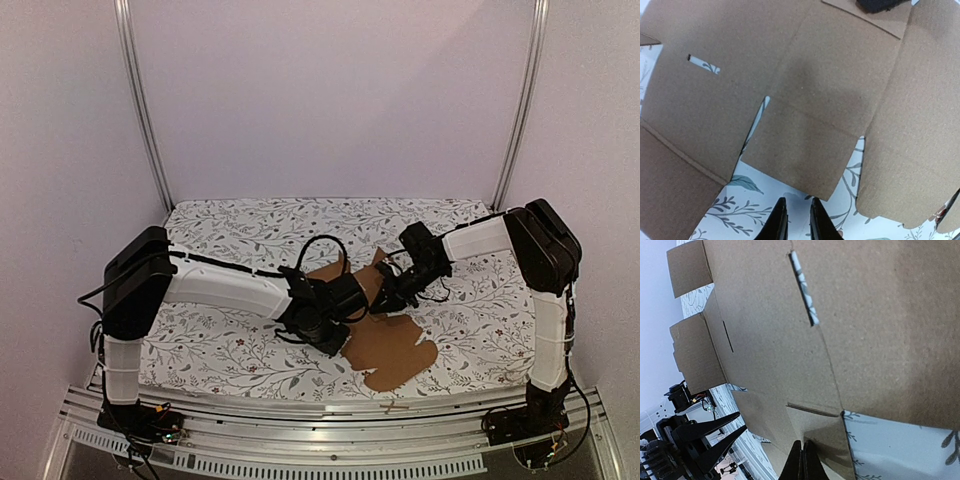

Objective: Fold the paper box

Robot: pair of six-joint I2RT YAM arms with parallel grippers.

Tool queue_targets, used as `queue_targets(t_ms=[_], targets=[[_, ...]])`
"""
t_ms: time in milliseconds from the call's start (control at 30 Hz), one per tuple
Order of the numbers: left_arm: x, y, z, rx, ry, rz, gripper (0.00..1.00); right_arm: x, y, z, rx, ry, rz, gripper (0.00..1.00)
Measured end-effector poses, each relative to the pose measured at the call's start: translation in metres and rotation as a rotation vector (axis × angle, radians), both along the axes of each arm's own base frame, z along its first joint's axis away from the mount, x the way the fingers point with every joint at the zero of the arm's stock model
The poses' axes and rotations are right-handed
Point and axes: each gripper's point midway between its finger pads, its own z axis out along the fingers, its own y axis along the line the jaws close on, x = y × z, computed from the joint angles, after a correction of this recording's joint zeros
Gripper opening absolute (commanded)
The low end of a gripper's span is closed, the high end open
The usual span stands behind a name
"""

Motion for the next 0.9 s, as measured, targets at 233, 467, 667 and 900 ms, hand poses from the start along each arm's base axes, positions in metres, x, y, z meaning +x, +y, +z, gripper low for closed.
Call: queue_targets(t_ms=[233, 467, 667, 900], targets=[[0.006, -0.005, 0.012, -0.021, -0.029, 0.0, 0.18, 0.003, -0.001, 0.0, 0.007, 0.0, -0.005, 0.0], [0.025, -0.034, 0.039, -0.137, -0.076, -0.006, 0.18, 0.004, -0.002, 0.0, 0.008, -0.002, -0.008, 0.0], [0.033, -0.046, 0.039, -0.188, -0.078, -0.007, 0.18, 0.005, -0.002, 0.0, 0.013, 0.003, -0.009, 0.0], [0.033, -0.039, 0.03, -0.162, -0.06, 0.021, 0.42, 0.005, -0.002, 0.0, 0.025, 0.014, -0.009, 0.0]])
